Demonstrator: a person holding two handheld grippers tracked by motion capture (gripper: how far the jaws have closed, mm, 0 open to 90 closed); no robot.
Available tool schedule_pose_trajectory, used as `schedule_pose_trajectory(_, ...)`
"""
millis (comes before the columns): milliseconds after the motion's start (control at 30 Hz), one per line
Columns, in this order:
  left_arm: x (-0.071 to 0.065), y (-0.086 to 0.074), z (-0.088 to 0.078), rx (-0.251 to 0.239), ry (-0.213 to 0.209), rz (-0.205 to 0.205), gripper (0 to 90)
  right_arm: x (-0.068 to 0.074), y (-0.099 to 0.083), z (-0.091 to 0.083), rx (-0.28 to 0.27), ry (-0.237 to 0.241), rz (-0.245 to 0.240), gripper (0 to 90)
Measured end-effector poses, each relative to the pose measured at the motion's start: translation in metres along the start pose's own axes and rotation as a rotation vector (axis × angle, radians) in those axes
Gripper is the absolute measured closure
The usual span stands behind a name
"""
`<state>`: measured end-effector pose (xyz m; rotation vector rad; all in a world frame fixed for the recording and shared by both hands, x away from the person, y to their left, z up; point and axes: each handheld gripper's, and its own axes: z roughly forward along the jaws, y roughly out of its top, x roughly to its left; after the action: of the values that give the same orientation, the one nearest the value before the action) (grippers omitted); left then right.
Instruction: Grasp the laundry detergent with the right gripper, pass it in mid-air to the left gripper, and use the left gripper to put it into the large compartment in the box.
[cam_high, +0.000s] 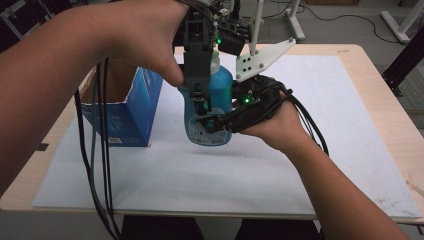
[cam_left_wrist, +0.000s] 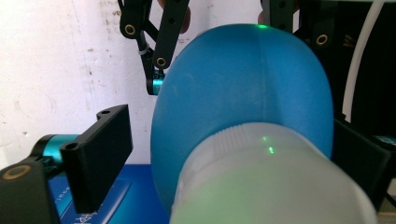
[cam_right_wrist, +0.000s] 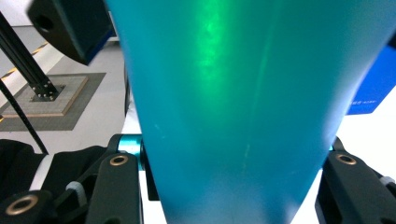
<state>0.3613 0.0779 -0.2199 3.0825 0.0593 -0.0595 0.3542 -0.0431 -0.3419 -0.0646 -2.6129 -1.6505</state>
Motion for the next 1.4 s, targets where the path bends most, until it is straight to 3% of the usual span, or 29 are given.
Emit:
schedule_pose_trajectory(300, -0.0006, 0.0017, -0.0006, -0.008, -0.009, 0.004, 19.6, -0.0004, -0.0001, 0.0011, -0.008, 0.002, -0.001, 46.2)
schedule_pose_trajectory(1400, -0.0013, 0.0038, 0.0007, 0.009, -0.019, 0.000, 33.9, -0.0003, -0.0015, 0.0016, -0.015, 0.002, 0.002, 46.3)
